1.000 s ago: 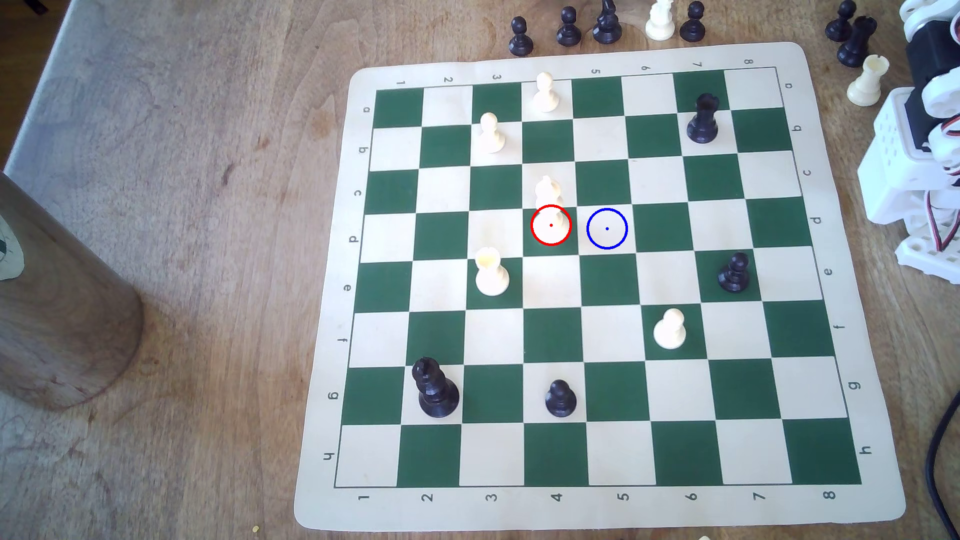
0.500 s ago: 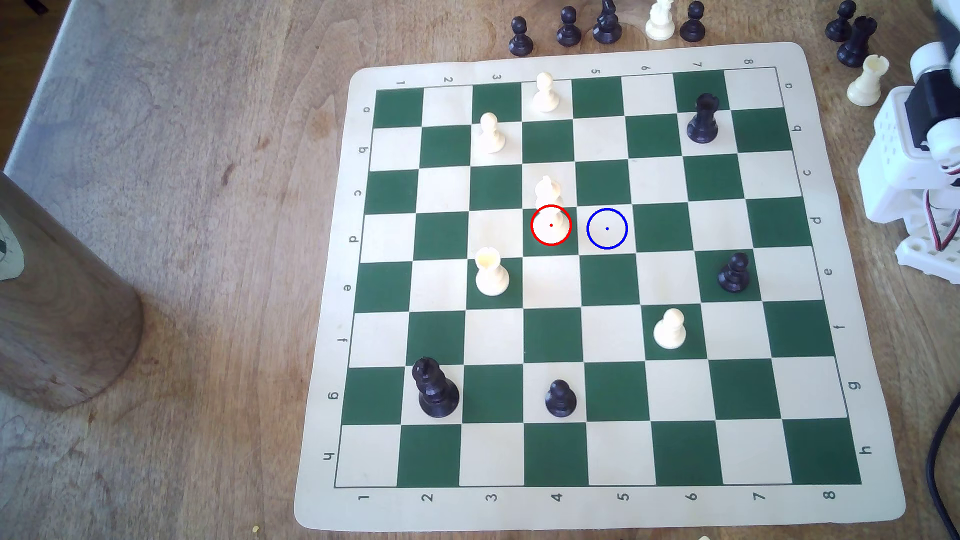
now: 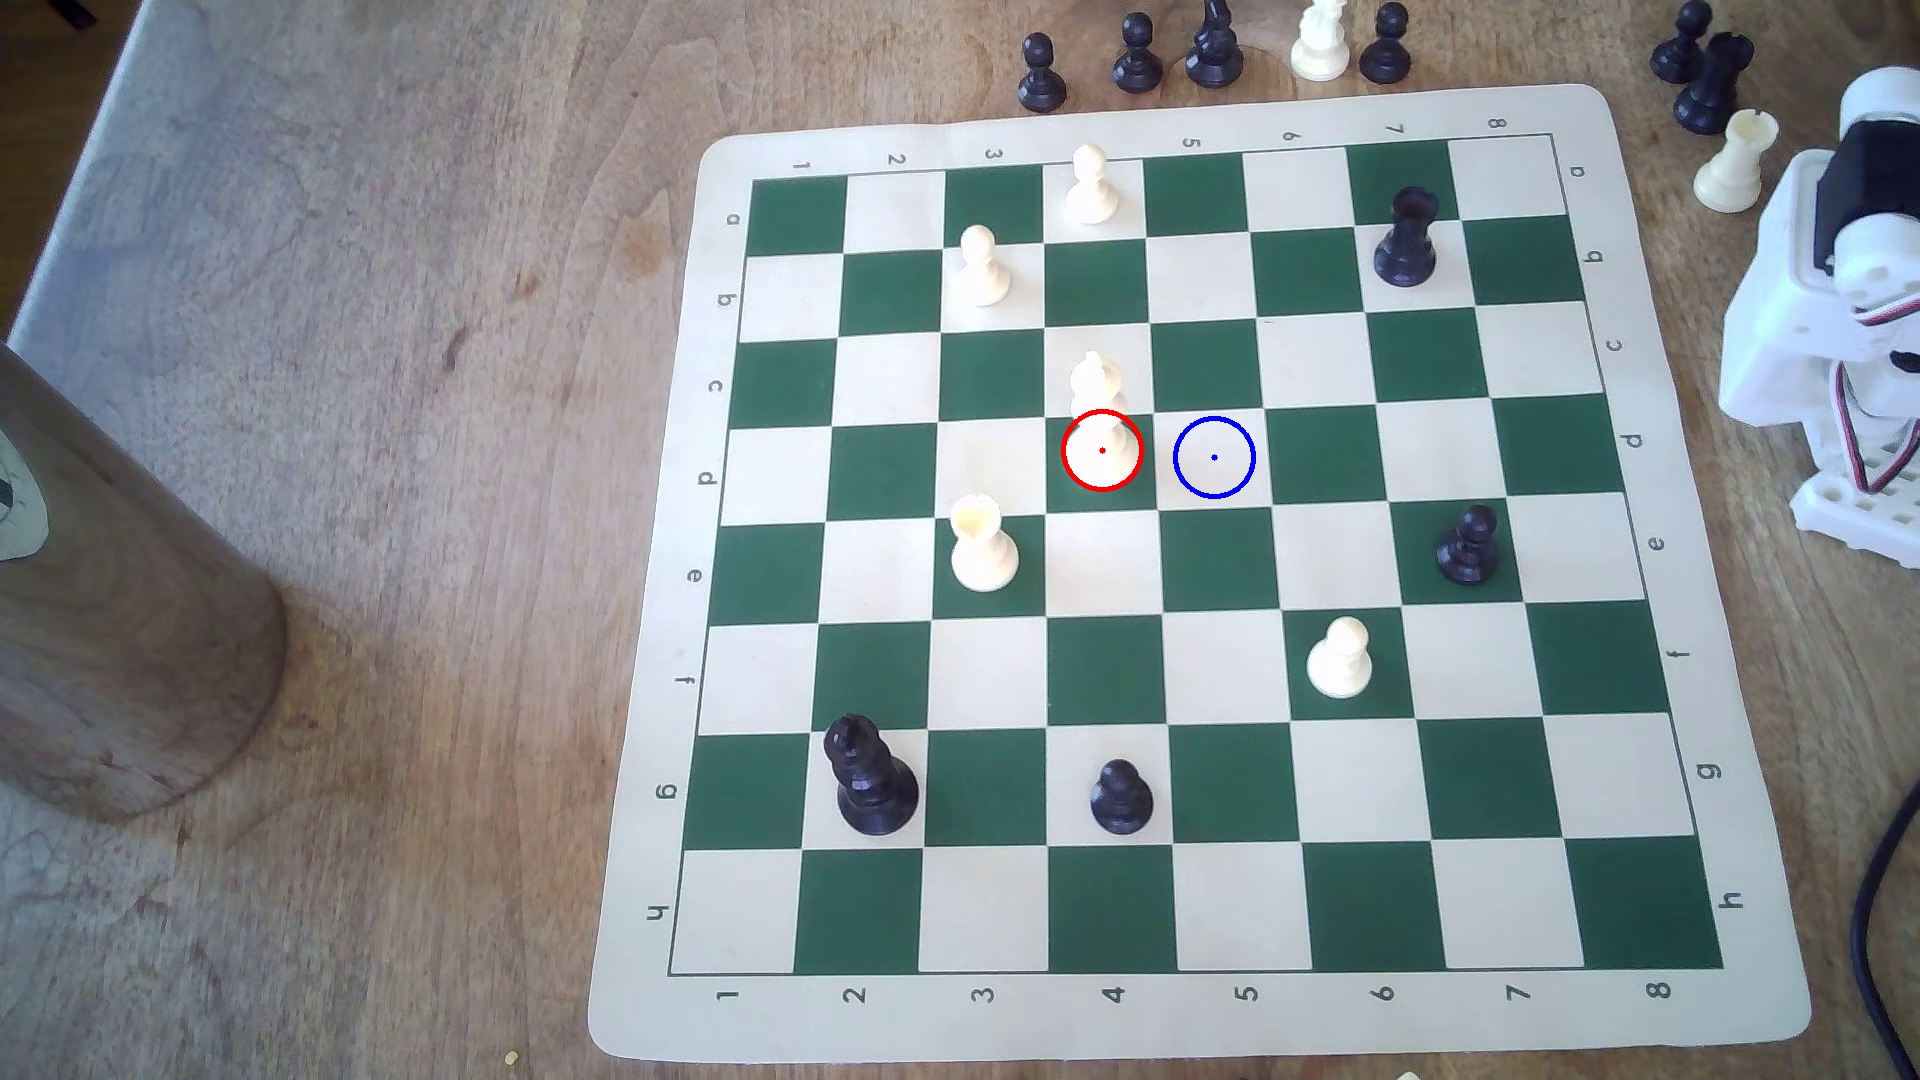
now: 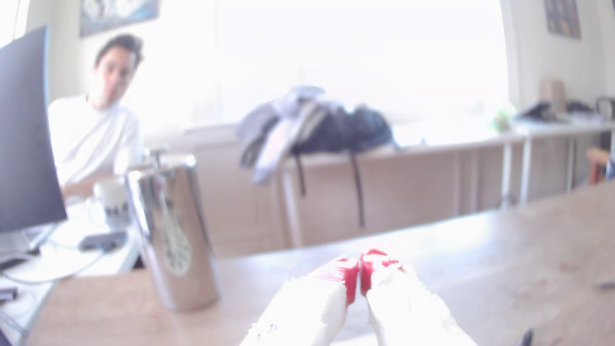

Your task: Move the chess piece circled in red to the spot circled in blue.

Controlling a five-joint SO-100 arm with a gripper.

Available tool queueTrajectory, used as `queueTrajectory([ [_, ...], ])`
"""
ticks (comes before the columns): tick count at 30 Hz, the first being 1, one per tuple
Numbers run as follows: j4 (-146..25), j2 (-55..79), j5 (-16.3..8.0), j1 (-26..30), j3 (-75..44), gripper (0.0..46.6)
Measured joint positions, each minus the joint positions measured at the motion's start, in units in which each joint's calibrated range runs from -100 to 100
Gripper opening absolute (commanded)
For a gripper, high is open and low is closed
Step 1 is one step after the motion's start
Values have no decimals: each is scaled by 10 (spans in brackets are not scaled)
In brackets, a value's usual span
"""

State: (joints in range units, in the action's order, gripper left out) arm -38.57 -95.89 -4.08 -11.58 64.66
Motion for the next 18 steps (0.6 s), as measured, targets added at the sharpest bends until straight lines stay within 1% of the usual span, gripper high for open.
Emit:
queueTrajectory([
  [2, -70, 0, -10, 4, -5, 2],
  [4, -104, 5, -8, 7, -6, 3],
  [5, -125, 18, -5, 17, -14, 9],
  [6, -166, 47, 0, 40, -26, 11],
  [9, -205, 94, 0, 68, -33, 11],
  [11, -229, 157, -8, 117, -54, 16],
  [13, -237, 195, -18, 125, -70, 16],
  [16, -237, 297, -42, 159, -119, 15],
  [18, -237, 341, -54, 163, -149, 18],
])
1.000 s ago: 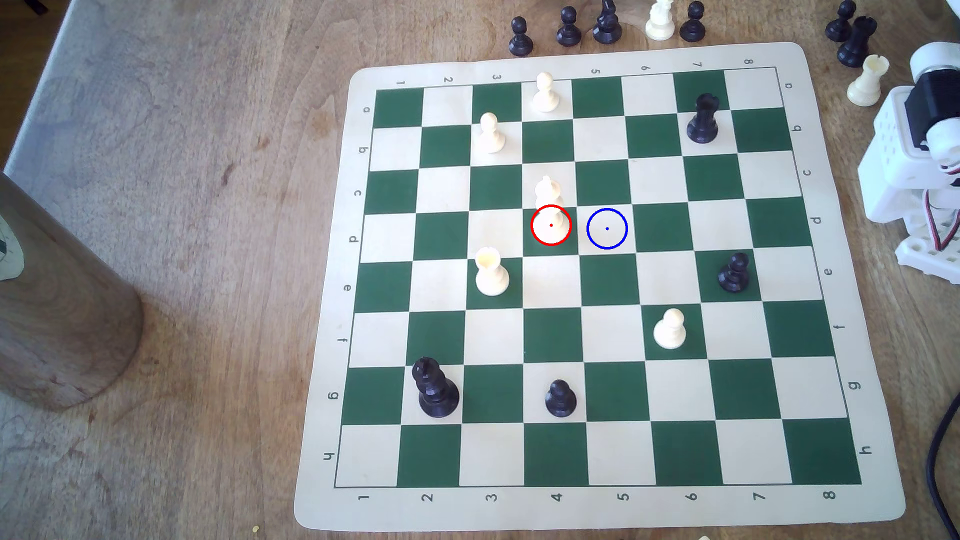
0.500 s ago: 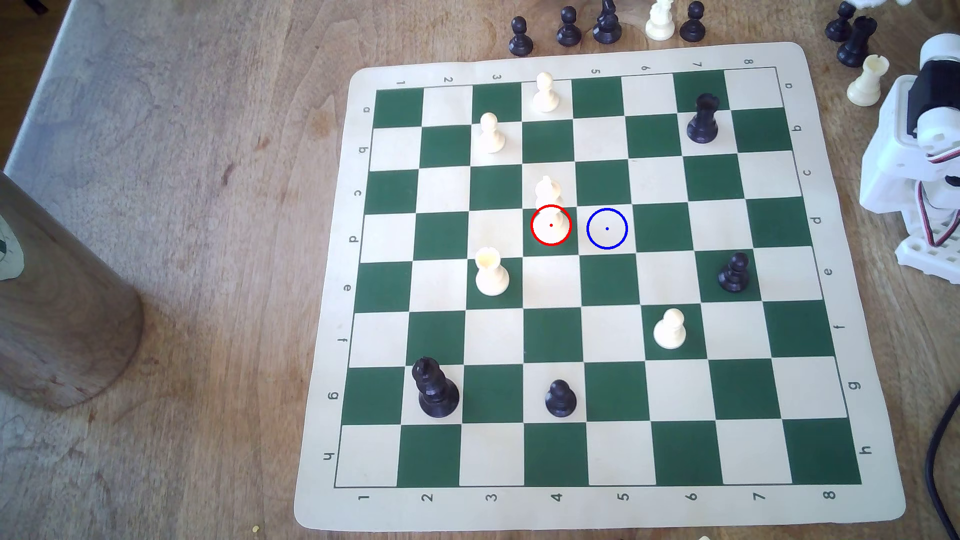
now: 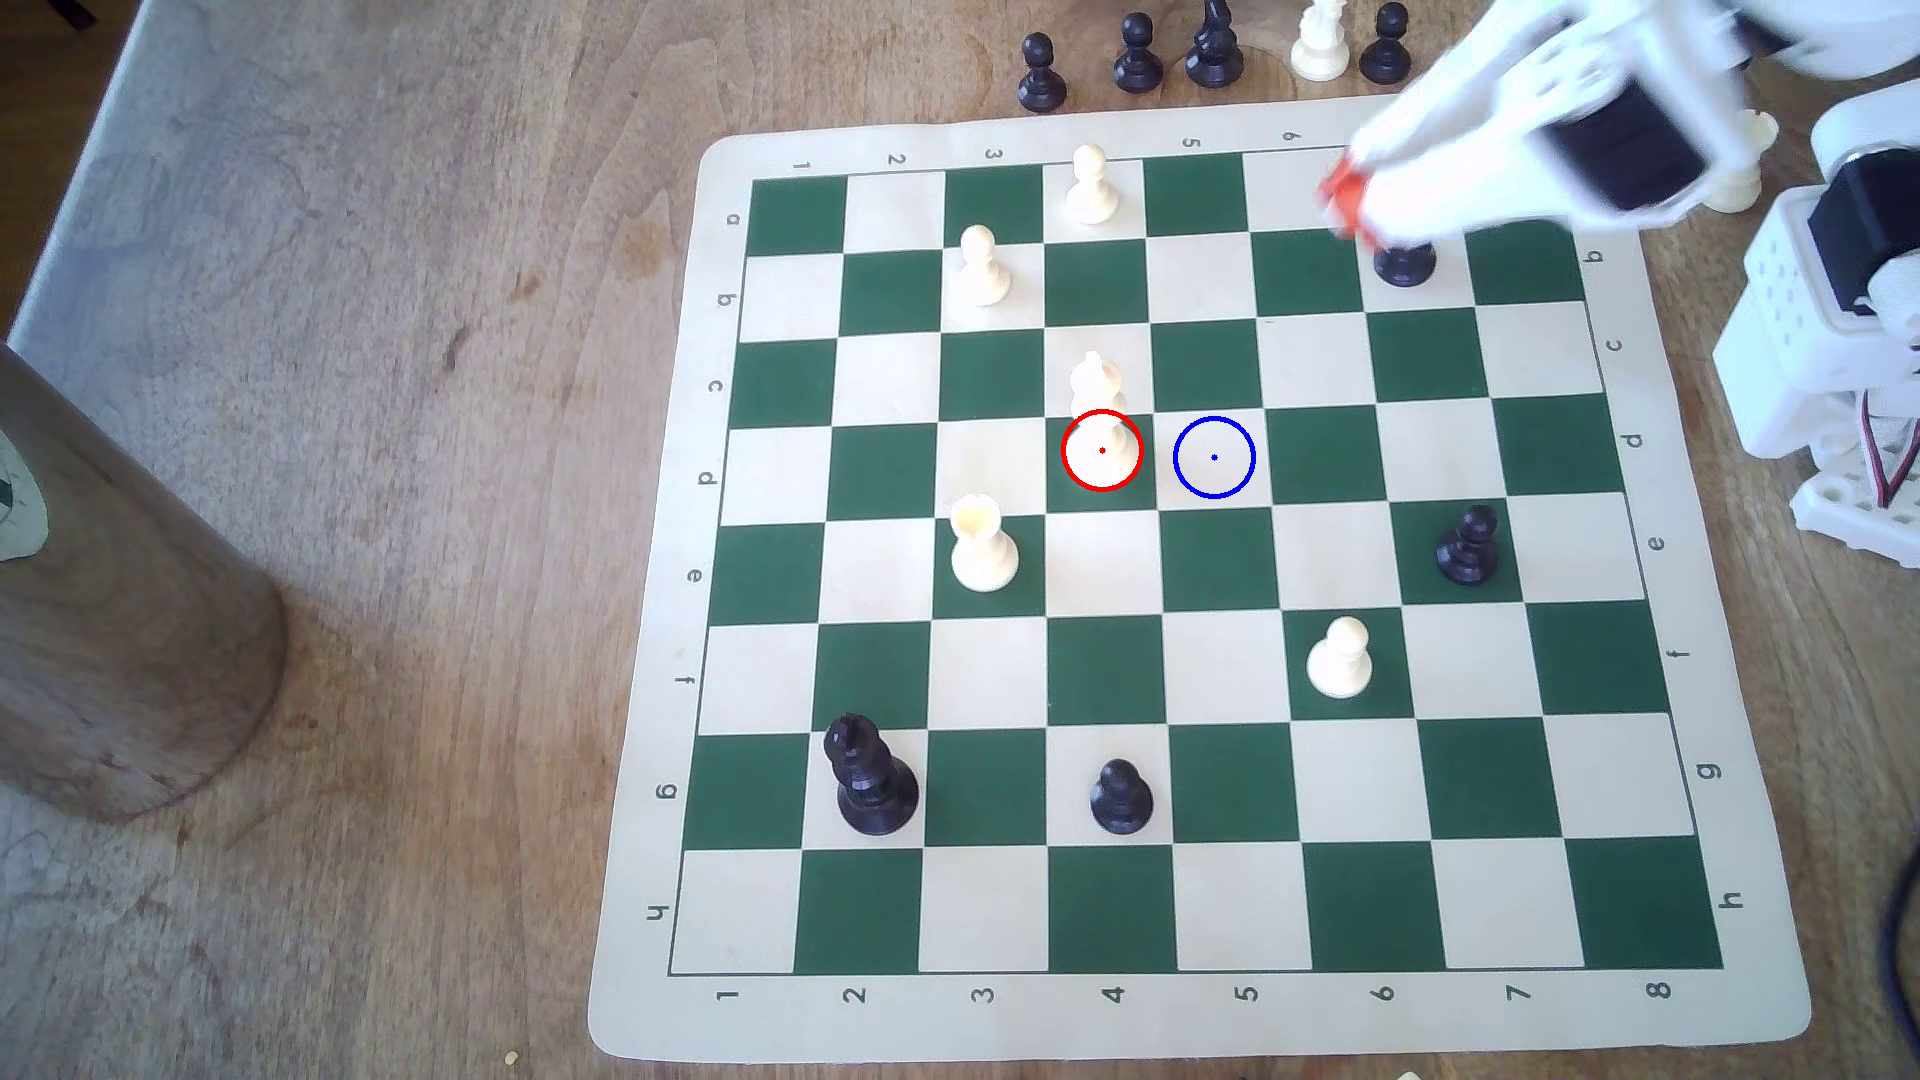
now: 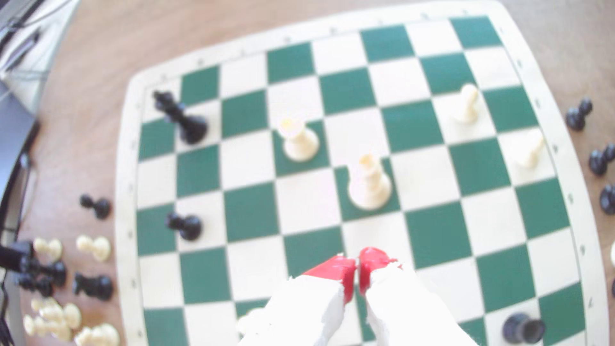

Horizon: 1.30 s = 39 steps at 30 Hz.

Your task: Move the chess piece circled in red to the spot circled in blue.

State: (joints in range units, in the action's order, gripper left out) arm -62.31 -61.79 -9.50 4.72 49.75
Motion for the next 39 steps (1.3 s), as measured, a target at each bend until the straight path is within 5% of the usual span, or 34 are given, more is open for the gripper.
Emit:
queueTrajectory([
  [6, -11, 218, -45, 1, -152, 39],
  [11, -14, 323, -72, -14, -222, 133],
  [16, -2, 390, -93, -11, -260, 171],
  [39, 43, 513, -66, -35, -270, 161],
])
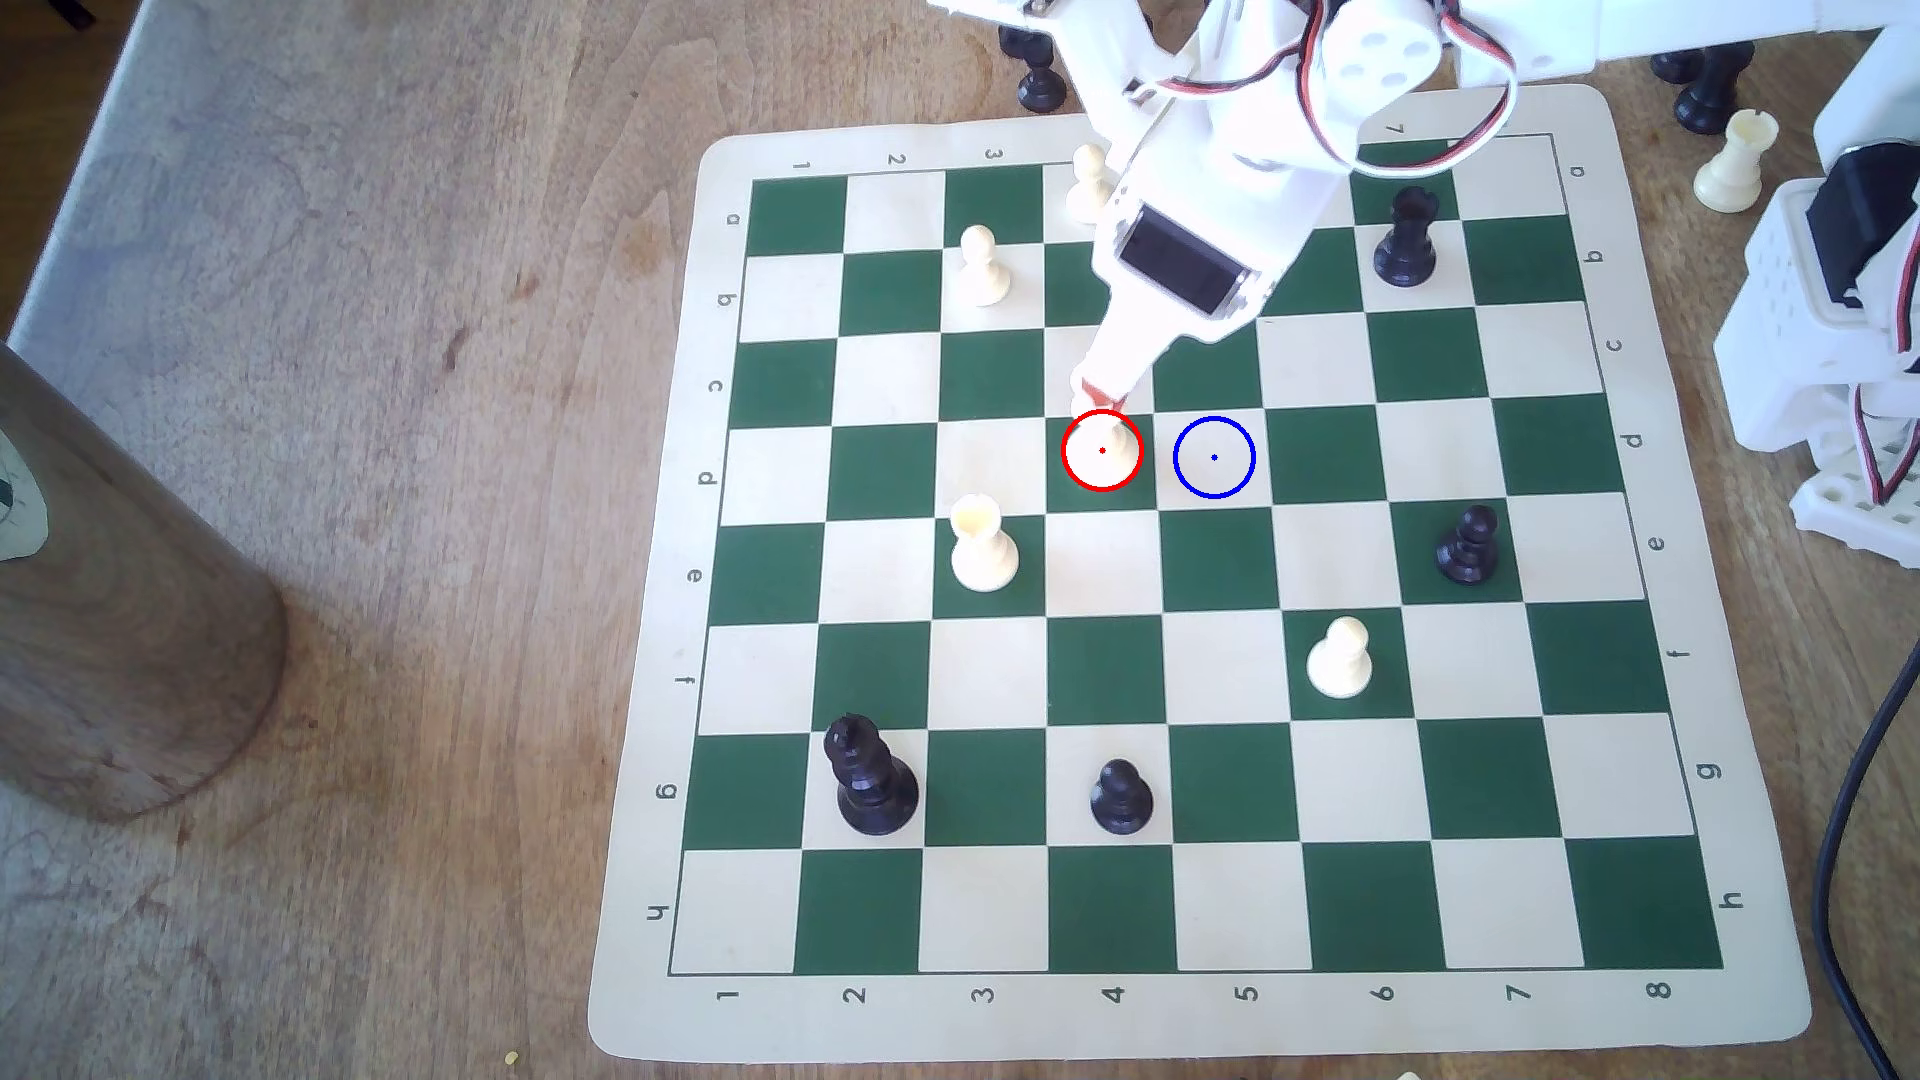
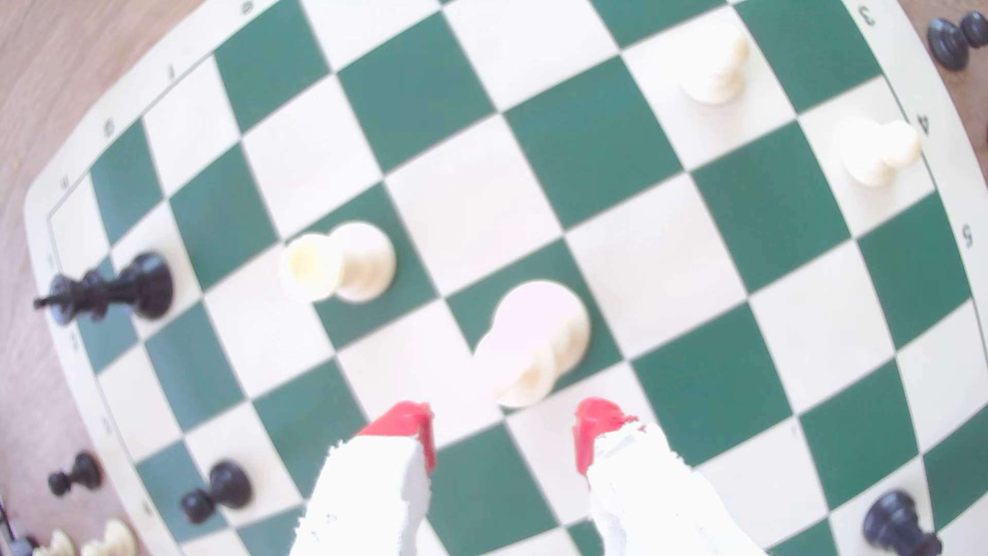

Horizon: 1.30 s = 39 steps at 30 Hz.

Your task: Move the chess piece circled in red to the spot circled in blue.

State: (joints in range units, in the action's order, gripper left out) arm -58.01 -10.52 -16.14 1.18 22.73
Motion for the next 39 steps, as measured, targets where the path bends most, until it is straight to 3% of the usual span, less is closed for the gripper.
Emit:
queueTrajectory([
  [15, 40, 46, 0, 0, 0, 158],
  [24, 57, 71, 0, 0, 0, 133],
  [26, 57, 71, 0, 0, 0, 119],
  [29, 57, 71, 0, 0, 0, 60],
  [30, 57, 71, 1, 0, 0, 2],
  [39, 57, 71, -6, 0, 0, 2],
])
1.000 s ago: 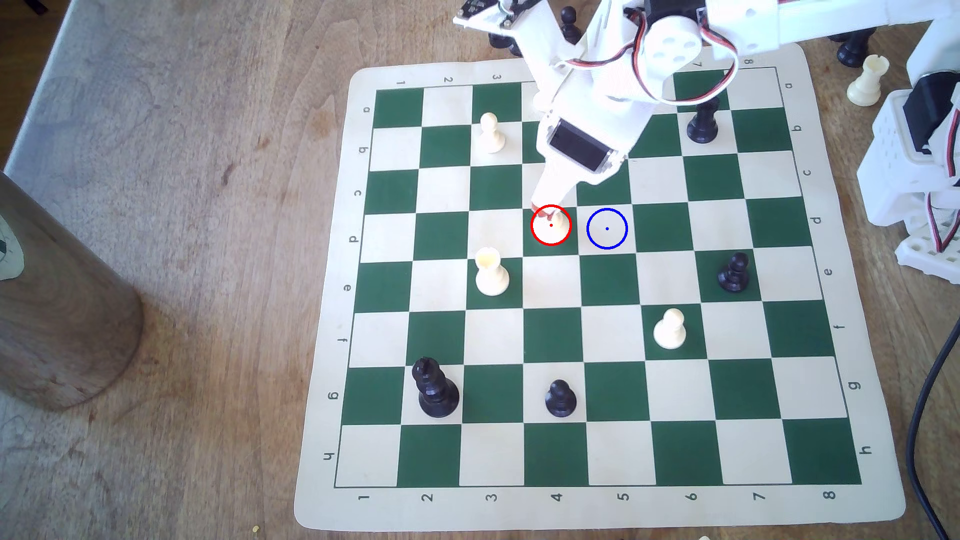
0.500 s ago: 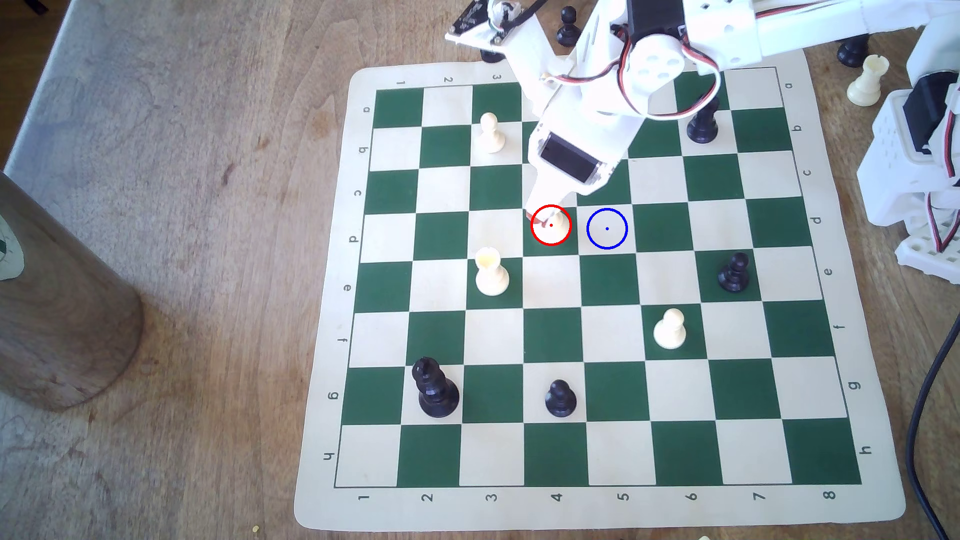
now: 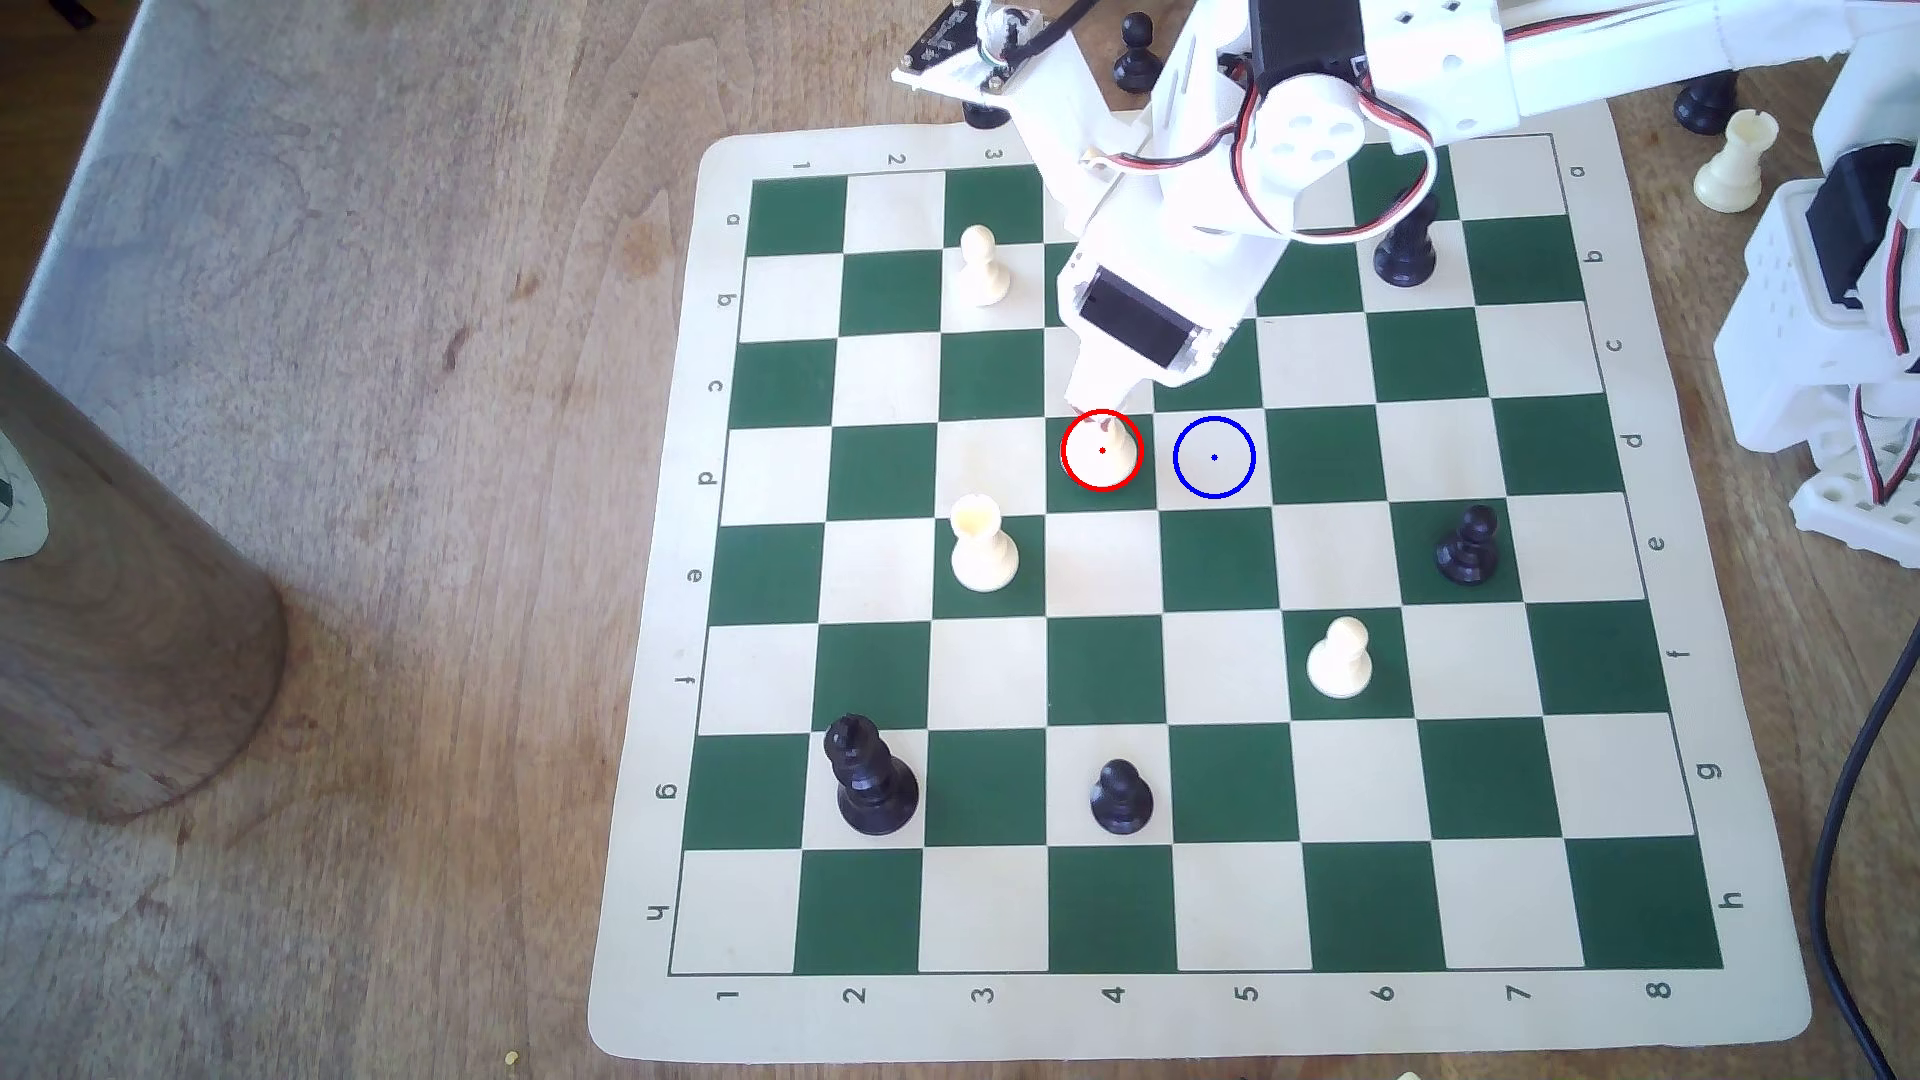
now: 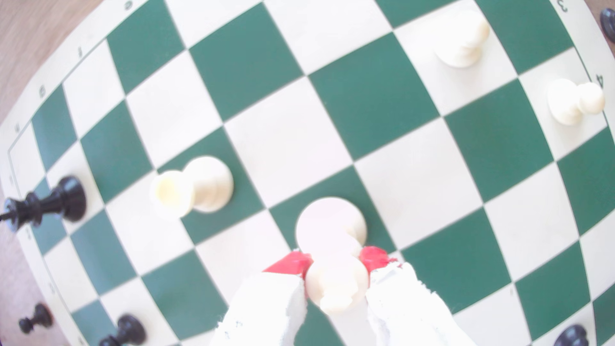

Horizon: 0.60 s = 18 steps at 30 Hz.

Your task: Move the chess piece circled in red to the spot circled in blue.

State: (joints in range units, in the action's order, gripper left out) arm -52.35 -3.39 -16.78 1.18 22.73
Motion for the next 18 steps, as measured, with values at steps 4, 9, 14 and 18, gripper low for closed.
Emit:
queueTrajectory([
  [4, 0, 0, 0, 0, 0, 2],
  [9, 0, -24, 0, 0, 0, 2],
  [14, -7, -75, 0, 0, 0, 2],
  [18, -27, -119, 0, 0, 0, 2],
])
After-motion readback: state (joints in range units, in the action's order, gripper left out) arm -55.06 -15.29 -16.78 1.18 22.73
